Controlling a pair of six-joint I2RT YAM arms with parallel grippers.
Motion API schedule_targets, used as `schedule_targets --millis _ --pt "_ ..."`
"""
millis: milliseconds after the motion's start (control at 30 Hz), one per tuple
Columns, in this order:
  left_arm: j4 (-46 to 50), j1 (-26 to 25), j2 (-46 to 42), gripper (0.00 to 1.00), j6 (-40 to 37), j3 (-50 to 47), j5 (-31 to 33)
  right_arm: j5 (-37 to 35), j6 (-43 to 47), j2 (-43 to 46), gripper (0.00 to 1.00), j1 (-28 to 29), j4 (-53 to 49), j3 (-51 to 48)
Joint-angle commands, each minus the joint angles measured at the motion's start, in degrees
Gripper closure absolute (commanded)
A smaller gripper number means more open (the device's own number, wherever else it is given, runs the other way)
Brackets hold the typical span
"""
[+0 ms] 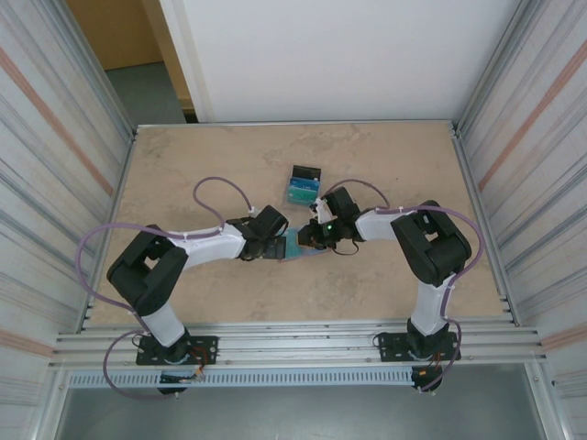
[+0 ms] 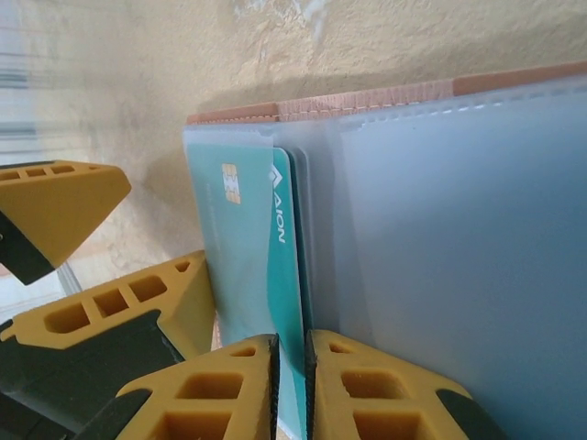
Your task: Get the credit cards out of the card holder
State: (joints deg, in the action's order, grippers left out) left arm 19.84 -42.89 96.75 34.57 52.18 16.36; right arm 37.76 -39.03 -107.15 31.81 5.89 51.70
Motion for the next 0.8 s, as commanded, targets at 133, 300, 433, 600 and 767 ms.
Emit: schedule_targets --millis 133,300,433,600,767 --pt "3.1 0.2 -0.9 0.01 -0.1 0.6 1.1 0.3 -3.0 2.7 0.83 1.9 2.0 -2.7" --pt "3.4 0.1 -0.6 0.01 0.0 0.6 1.4 0.3 -5.2 2.4 0.92 1.9 5.4 -3.8" --pt "3.9 0.4 -0.3 0.02 0.1 0.5 1.6 -0.4 -5.4 3.1 1.00 1.6 5.4 -4.6" --pt "4.4 1.2 -0.5 0.01 0.3 0.3 1.7 -1.4 -5.7 4.6 1.00 0.3 4.5 -5.8" --pt "4.5 1.6 -1.0 0.01 0.1 -0.2 1.8 -2.5 -5.3 5.7 1.00 -0.9 2.5 -6.1"
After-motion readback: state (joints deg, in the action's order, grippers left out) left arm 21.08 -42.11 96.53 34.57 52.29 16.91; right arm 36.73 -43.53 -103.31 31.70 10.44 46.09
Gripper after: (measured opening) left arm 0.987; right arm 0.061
